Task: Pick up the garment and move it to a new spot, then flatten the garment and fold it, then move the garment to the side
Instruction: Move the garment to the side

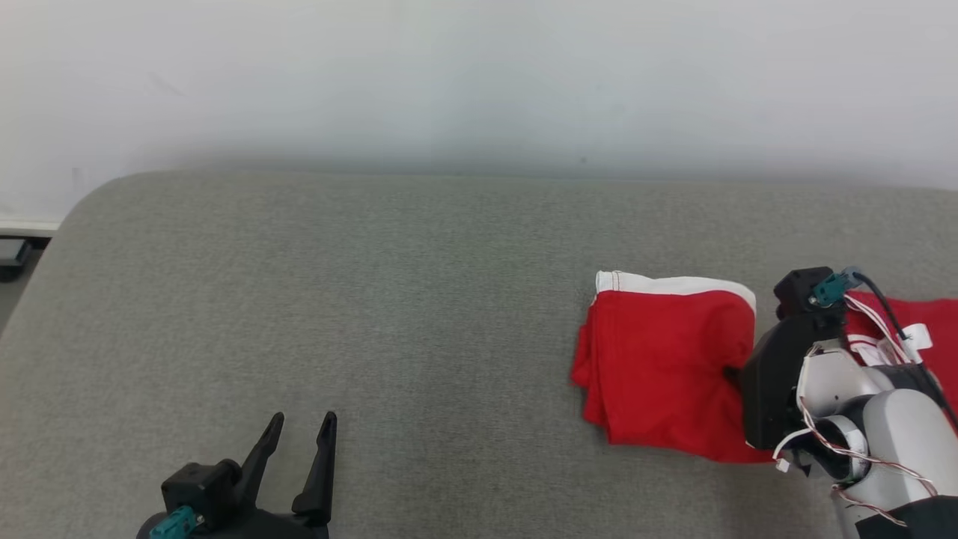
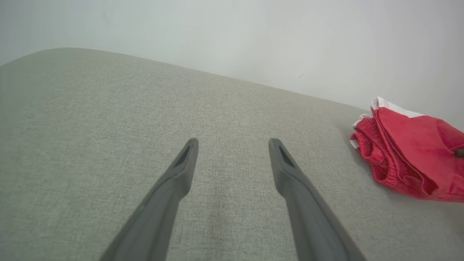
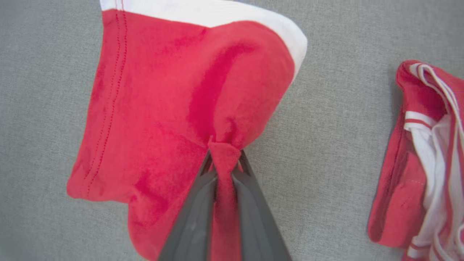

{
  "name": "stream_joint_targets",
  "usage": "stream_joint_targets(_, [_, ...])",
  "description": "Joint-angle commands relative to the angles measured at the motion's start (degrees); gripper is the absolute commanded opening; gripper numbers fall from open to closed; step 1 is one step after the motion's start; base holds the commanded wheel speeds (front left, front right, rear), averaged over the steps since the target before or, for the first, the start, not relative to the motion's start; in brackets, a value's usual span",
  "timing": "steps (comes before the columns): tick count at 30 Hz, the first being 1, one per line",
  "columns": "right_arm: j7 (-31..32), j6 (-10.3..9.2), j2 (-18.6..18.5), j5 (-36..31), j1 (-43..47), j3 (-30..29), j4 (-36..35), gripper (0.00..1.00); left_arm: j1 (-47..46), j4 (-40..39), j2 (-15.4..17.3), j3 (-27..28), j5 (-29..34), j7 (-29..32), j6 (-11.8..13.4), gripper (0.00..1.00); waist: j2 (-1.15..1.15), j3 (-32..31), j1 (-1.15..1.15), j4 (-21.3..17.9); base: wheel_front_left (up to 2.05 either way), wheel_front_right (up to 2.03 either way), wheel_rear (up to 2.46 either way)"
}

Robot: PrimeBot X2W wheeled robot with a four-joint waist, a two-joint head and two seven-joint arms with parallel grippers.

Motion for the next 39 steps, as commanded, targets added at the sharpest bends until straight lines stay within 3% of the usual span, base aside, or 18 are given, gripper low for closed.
stream_joint_targets(1, [0.7, -0.08, -0.9, -0.5, 0.4, -0.1, -1.4, 0.00, -0.7, -0.1, 0.3, 0.2, 0.2, -0.4, -0.2, 1.00, 0.00, 0.6, 0.00, -1.8, 0.00, 0.00, 0.00])
stream_joint_targets(10, [6.9, -0.08, -7.4, -0.5, -1.4, 4.1, -9.7, 0.00, -2.3, 0.0, 0.6, 0.5, 0.6, -0.4, -0.3, 1.00, 0.00, 2.5, 0.00, -5.2, 0.00, 0.00, 0.00])
stream_joint_targets(16, [7.4, -0.08, -10.4, 0.0, -5.0, 7.6, -9.8, 0.00, -3.5, -0.1, 0.7, 0.6, 1.0, -0.4, -0.8, 1.00, 0.00, 4.5, 0.00, -8.2, 0.00, 0.00, 0.00])
stream_joint_targets(29, [3.1, -0.08, -9.8, -1.4, -11.0, 10.7, -5.9, 0.00, -6.1, 0.6, 0.3, 0.8, 1.8, -0.4, -1.7, 1.00, 0.00, 8.1, 0.00, -13.7, 0.00, 0.00, 0.00])
stream_joint_targets(39, [2.8, -0.08, -12.4, -1.2, -12.6, 10.5, -5.9, 0.00, -6.9, 1.3, 0.3, 0.7, 2.2, -0.4, -2.1, 1.00, 0.00, 8.9, 0.00, -16.7, 0.00, 0.00, 0.00])
